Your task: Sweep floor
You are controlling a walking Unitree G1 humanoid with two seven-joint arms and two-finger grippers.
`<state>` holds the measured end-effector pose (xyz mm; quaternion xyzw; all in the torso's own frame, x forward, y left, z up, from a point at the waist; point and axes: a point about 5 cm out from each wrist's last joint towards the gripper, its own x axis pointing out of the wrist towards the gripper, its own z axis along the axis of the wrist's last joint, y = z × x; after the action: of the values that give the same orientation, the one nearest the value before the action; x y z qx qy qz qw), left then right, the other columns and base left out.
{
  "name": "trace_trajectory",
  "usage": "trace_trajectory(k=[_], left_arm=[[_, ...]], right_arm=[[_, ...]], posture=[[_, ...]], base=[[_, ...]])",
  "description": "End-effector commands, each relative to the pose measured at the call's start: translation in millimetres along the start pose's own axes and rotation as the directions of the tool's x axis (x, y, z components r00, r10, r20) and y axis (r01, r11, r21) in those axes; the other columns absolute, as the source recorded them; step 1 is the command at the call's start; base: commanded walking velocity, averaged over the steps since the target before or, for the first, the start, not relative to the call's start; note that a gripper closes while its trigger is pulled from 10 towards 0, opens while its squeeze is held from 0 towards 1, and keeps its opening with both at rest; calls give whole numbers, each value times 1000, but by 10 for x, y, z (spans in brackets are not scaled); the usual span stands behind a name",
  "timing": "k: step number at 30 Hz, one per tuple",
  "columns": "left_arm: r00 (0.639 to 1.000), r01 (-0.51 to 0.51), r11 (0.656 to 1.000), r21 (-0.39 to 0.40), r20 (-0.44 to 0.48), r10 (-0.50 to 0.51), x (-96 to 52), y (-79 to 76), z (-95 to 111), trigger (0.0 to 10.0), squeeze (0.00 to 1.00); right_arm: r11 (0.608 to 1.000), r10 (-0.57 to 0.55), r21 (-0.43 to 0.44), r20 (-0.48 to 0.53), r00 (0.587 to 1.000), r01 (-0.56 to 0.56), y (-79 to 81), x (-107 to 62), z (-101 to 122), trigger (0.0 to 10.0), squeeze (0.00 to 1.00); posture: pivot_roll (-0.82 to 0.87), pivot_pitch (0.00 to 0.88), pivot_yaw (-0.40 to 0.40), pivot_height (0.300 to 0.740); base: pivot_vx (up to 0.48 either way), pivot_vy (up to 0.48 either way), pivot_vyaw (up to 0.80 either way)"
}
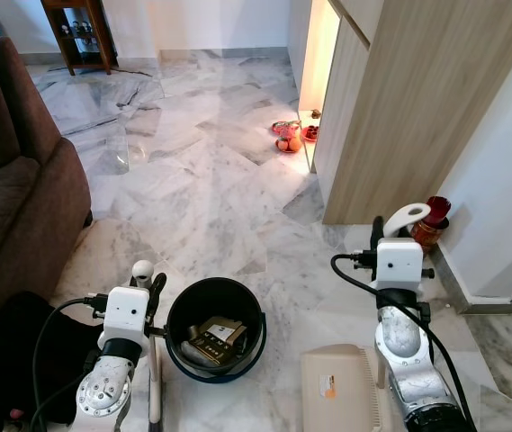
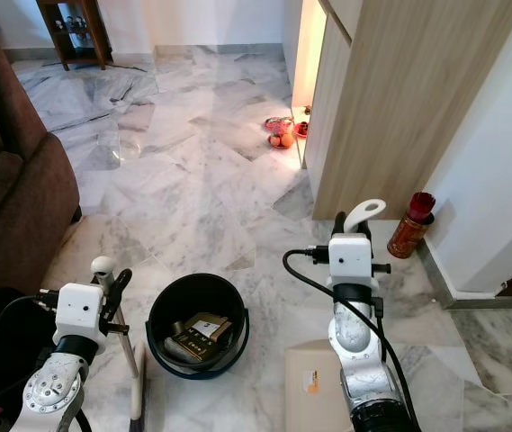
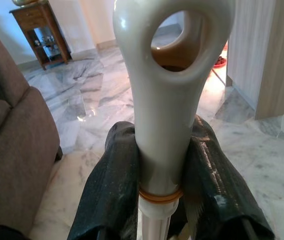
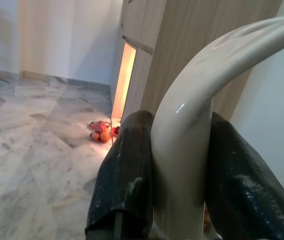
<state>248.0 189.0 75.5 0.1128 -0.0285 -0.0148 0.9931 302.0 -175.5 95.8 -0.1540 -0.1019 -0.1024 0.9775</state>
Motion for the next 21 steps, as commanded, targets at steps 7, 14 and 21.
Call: trace_trajectory(k=[7, 14, 21], left_arm=[[999, -7, 1000, -2, 45, 7, 50, -8, 81, 10000, 0], [998, 8, 1000, -14, 56, -7, 63, -59, 102, 10000, 0], [998, 5, 1000, -17, 65, -4, 83, -50, 127, 10000, 0]], right_arm=[[997, -16, 71, -23, 1000, 18, -26, 10, -54, 10000, 0], [996, 3, 84, -15, 1000, -2, -14, 4, -60, 10000, 0], [996, 10, 93, -20, 1000, -8, 12, 1, -74, 10000, 0]], posture=[[140, 34, 10, 740], [140, 27, 10, 740], [143, 36, 8, 740]], base=[[0, 0, 0], [0, 0, 0], [0, 0, 0]])
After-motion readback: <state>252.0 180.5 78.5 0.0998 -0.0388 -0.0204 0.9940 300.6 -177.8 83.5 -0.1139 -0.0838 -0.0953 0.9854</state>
